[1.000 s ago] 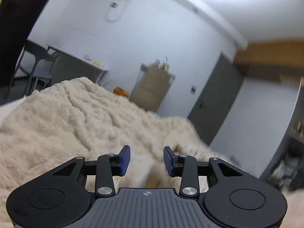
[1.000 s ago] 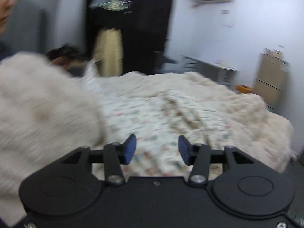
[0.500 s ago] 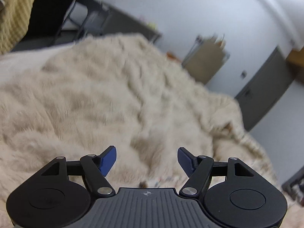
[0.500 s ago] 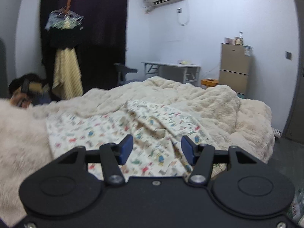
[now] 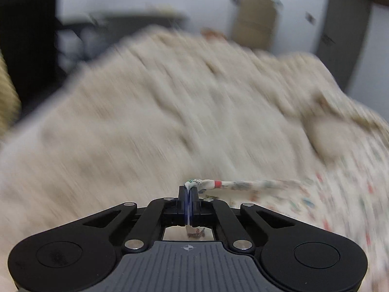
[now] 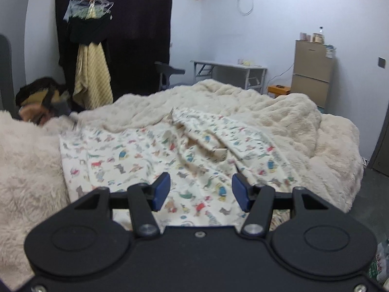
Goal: Fold clothes
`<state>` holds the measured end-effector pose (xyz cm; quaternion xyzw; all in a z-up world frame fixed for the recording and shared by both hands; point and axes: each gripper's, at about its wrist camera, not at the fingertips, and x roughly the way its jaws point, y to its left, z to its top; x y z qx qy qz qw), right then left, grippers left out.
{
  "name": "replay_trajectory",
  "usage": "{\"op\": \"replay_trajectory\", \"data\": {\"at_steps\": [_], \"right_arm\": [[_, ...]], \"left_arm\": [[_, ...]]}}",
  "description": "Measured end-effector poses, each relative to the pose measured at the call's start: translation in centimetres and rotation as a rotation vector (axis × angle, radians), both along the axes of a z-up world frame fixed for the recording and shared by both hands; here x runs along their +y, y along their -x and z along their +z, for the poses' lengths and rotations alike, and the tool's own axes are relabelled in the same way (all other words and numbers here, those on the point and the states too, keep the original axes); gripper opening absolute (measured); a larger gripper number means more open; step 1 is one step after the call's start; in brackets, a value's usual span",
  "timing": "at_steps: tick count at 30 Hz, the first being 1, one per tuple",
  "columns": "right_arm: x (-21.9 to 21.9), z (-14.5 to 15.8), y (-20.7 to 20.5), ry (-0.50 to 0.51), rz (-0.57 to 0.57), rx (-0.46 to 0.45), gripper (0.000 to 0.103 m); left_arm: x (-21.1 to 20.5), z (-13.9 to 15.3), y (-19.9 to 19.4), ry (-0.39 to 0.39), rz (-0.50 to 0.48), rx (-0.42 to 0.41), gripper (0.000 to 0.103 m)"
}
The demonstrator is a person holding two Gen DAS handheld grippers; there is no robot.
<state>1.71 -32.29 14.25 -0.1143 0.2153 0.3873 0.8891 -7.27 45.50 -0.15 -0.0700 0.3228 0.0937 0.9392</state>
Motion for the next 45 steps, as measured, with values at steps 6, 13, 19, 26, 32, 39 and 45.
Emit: {"op": "replay_trajectory", "data": {"at_steps": [6, 13, 19, 26, 32, 39, 45], "right_arm": [[2.0, -1.0, -0.1, 0.030, 0.032, 0.023, 0.055], [2.1, -1.1, -0.2, 0.046, 0.012, 0.025, 0.055], [0.5, -0.3, -2.3, -0.026, -0.131, 0.081, 0.056], [-1.7, -1.2, -5.6, -0.084, -0.322, 0.122, 0.057], [0.3, -2.0, -8.0, -0.049, -0.295, 0.132, 0.058], [1.4, -2.4, -10.9, -0.002, -0.372, 0.109, 0.058], [-2.1, -3.0, -10.8, -0.180, -0.453, 0.140, 0.060]], "left_arm": [[-2.3, 1.3, -3.4, -0.237, 0.079, 0.065, 0.003], [-0.6, -1.4, -1.2, -0.029, 0.070, 0.083, 0.042], [-3.0, 2.9, -2.2, -0.010, -0.001, -0.007, 0.072], [-10.5, 6.2, -11.8, -0.050, -0.221, 0.031, 0.085], [-19.2, 3.4, -24.1, 0.025, -0.436, 0.158, 0.086], [-32.4, 3.2, -28.4, -0.342, -0.708, 0.174, 0.082], [-37.0, 4.0, -27.3, -0.607, -0.810, 0.200, 0.089]]}}
